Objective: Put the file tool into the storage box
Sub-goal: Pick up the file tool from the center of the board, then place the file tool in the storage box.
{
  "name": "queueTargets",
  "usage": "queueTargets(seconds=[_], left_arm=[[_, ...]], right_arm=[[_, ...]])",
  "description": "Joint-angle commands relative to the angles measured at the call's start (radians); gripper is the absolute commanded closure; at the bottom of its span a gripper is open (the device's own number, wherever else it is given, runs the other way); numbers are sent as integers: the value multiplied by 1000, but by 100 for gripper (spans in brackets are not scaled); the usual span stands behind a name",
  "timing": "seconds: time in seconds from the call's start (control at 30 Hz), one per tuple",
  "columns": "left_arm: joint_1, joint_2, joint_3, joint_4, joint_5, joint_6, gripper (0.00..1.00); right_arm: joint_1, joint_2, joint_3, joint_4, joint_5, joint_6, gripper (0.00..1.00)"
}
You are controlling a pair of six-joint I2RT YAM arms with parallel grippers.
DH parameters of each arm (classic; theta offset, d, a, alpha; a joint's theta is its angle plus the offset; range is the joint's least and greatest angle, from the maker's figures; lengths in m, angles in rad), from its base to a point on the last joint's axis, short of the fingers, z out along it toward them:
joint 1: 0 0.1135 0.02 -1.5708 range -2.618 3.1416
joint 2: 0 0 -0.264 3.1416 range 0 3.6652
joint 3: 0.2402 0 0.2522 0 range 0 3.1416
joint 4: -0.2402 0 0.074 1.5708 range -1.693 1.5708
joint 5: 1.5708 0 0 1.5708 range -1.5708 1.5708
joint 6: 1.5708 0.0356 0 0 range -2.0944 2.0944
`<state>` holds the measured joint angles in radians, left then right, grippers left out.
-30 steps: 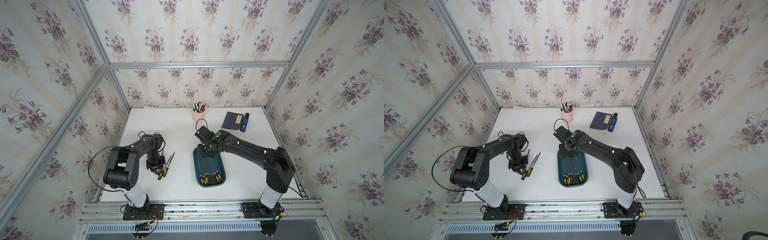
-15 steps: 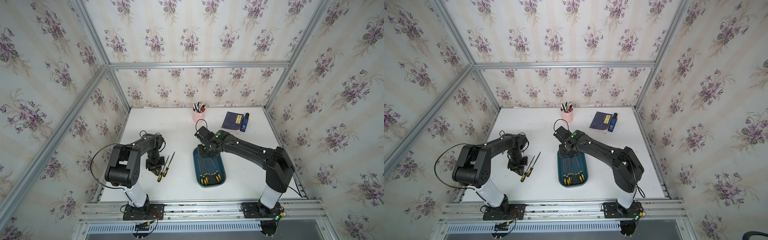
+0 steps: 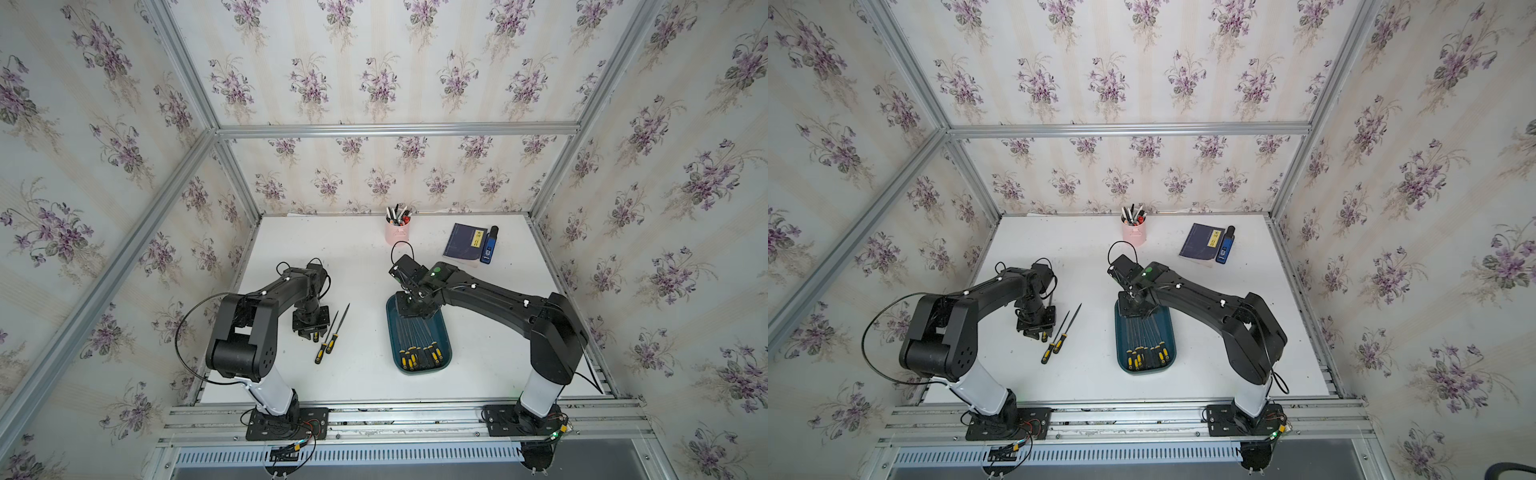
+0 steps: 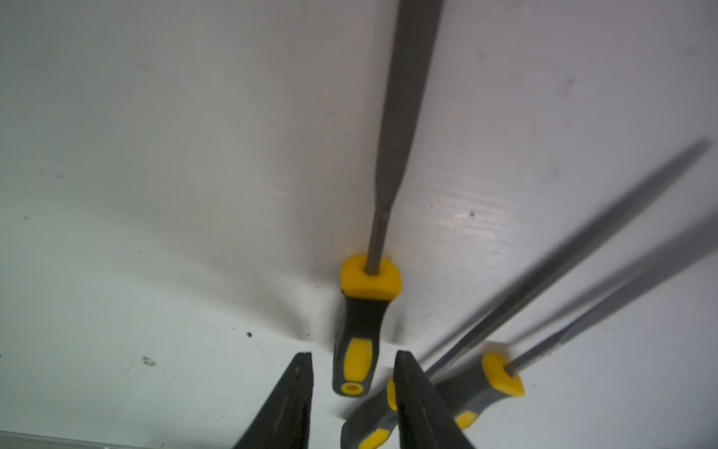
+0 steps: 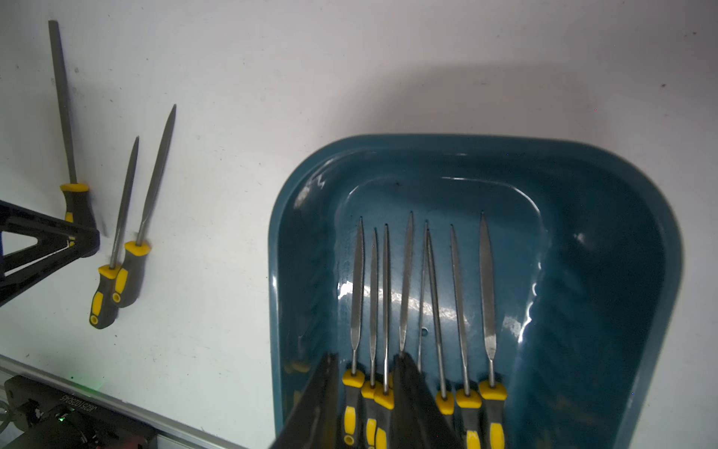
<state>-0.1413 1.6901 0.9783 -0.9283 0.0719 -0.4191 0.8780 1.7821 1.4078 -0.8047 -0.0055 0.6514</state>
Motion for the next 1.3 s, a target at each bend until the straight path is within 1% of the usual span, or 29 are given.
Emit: queueTargets(seconds=[0.0, 0.07, 0.17, 0.27, 0.33, 0.4, 0.5, 0.6, 0.7, 0.8, 0.87, 0.97, 1.07, 1.17, 1.2, 1.27], left_arm=[[1, 6, -3, 30, -30, -6, 59], [2, 12, -6, 54, -34, -7, 61], [1, 41, -4, 69, -20, -3, 70], [0, 56, -12, 78, -30, 5, 82], [0, 44, -5, 62, -32, 13, 90], [1, 11, 13, 33, -20, 23, 93], [1, -61, 52, -22, 49, 48, 95], [-1, -135, 109, -89, 172, 80, 95], [-9, -211, 158, -126, 351, 107, 95], [-45, -262, 190, -126, 513, 111, 95], [-93, -267, 205, -106, 605, 105, 95], [-189, -267, 230, -68, 669, 91, 95], [-260, -249, 241, -44, 695, 77, 95], [-301, -238, 234, -13, 708, 53, 95], [-304, -240, 228, 1, 710, 39, 95], [-308, -241, 223, 19, 730, 29, 95]], right_arm=[[1, -7, -1, -1, 6, 4, 71], [1, -9, -3, 1, 6, 5, 71], [1, -6, 1, -2, 6, 7, 71], [1, -6, 2, -2, 6, 8, 71], [1, -6, 5, -4, 7, 11, 71], [1, -10, 6, -4, 11, 12, 71], [1, -26, 5, 5, 6, 21, 71], [-6, -61, 1, 38, -19, 33, 70], [-33, -123, -15, 100, -68, 56, 68], [-74, -224, -79, 241, -153, 92, 65], [-95, -288, -135, 365, -223, 119, 64], [-102, -324, -175, 488, -309, 140, 63], [-97, -330, -177, 521, -320, 145, 63], [-97, -338, -182, 524, -310, 146, 63], [-97, -332, -177, 500, -301, 144, 63], [-95, -328, -191, 502, -322, 144, 63]])
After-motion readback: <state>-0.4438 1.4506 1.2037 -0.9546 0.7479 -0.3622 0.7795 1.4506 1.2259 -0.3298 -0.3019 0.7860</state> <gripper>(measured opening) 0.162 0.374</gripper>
